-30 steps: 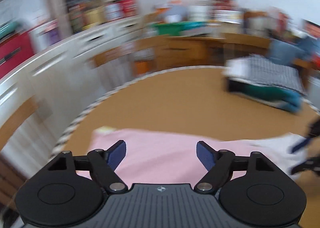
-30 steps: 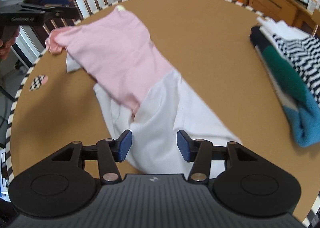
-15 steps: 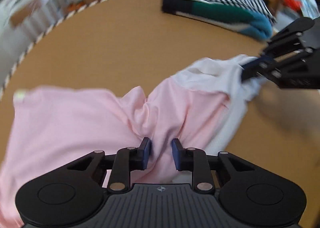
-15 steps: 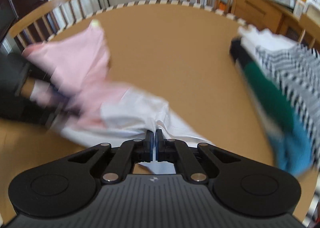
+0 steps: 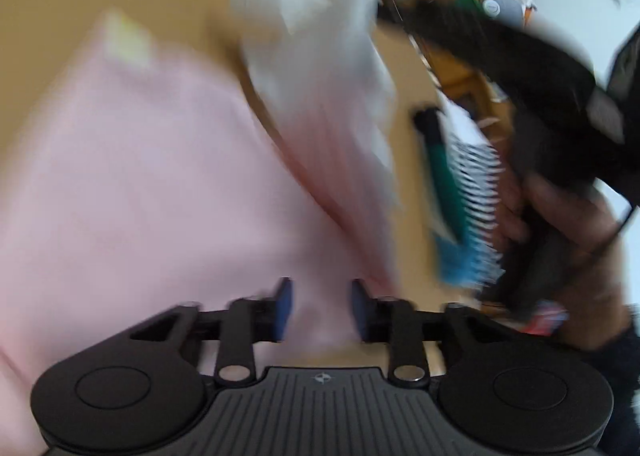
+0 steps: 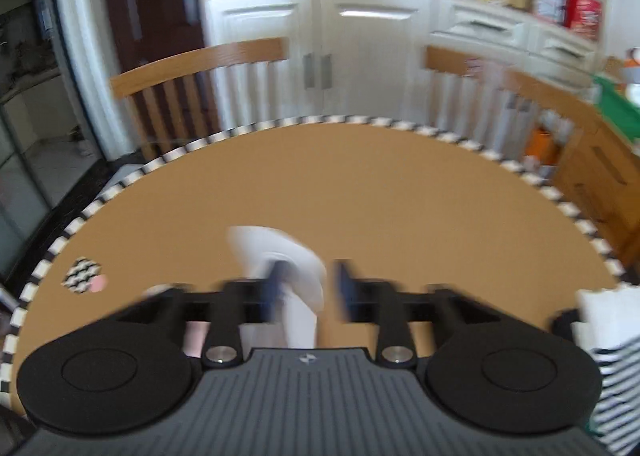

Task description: Fold clothes

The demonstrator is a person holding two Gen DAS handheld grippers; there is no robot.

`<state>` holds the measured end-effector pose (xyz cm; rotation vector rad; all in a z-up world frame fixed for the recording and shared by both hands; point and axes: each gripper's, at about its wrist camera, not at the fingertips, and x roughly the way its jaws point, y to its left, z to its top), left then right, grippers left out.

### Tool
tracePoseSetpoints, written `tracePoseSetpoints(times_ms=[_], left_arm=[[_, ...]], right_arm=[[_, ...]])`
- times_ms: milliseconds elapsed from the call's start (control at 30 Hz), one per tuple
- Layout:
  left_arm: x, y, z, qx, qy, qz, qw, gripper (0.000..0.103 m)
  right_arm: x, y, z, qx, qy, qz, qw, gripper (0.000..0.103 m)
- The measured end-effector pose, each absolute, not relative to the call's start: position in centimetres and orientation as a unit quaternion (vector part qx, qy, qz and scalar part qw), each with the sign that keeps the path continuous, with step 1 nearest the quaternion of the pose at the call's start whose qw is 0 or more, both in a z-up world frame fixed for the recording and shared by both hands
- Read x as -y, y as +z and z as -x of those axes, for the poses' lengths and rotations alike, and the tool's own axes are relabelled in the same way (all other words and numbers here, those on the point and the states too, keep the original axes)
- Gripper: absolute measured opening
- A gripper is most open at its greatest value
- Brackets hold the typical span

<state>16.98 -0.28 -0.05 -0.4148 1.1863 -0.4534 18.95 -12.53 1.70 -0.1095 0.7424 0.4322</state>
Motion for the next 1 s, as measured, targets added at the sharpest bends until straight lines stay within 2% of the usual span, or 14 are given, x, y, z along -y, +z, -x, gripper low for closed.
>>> tracePoseSetpoints(times_ms=[33, 167, 267, 400, 433, 533, 567, 600, 633, 667, 700, 733, 867, 1000], left_arm=[[-0.6, 0.7, -17.6, -0.534, -0.202, 0.171, 0.803, 0.042], [-3.4, 1.7, -20.7, -0.508, -0.194, 0.135, 0.828, 0.061], [-2.4, -0.4, -23.5, -0.517, -0.235, 0.073, 0.82, 0.081], [-1.6, -4.1, -24.1, -0.525, -0.172, -0.128, 0.823, 0.079], [-2.7, -5.2, -23.0, -0.511, -0.162, -0.155, 0.83, 0.084], [-3.9, -5.4, -20.9, -0.479, -0.171, -0.147, 0.849, 0.068], [-4.0, -5.4, -20.5, -0.476, -0.168, -0.147, 0.851, 0.052], [-4.0, -5.4, -20.2, -0.473, -0.161, -0.151, 0.853, 0.026], [-3.9, -5.4, -19.8, -0.471, -0.154, -0.156, 0.855, 0.01], [-4.2, -5.5, -19.5, -0.468, -0.147, -0.159, 0.857, 0.006], [-4.6, -5.7, -19.0, -0.469, -0.138, -0.157, 0.858, 0.006], [-5.0, -6.0, -18.4, -0.472, -0.129, -0.153, 0.859, 0.006], [-8.8, -5.9, -15.6, -0.488, -0.076, -0.13, 0.86, 0.006], [-14.3, -5.0, -11.2, -0.508, -0.007, -0.11, 0.854, 0.006]], right_arm=[[13.9, 2.1, -18.5, -0.352, 0.203, 0.043, 0.913, 0.054], [20.5, 2.0, -16.6, -0.366, 0.163, -0.003, 0.916, 0.055], [24.6, -0.8, -14.3, -0.418, 0.151, -0.057, 0.894, 0.06], [26.4, -5.5, -10.5, -0.478, 0.129, -0.12, 0.861, 0.059], [26.3, -6.6, -9.7, -0.488, 0.127, -0.136, 0.853, 0.054], [25.3, -8.9, -8.6, -0.484, 0.12, -0.16, 0.852, 0.046], [24.8, -9.2, -8.8, -0.476, 0.113, -0.159, 0.858, 0.046], [24.4, -9.5, -9.4, -0.471, 0.112, -0.161, 0.86, 0.046], [24.1, -9.7, -10.3, -0.472, 0.115, -0.165, 0.858, 0.047], [23.7, -10.1, -11.0, -0.473, 0.118, -0.172, 0.856, 0.046], [23.3, -10.3, -11.7, -0.47, 0.131, -0.18, 0.854, 0.029], [22.8, -10.4, -12.5, -0.467, 0.157, -0.191, 0.849, 0.002], [21.2, -8.3, -14.7, -0.458, 0.177, -0.181, 0.852, 0.002], [22.5, -2.0, -16.7, -0.409, 0.17, -0.117, 0.889, 0.001]])
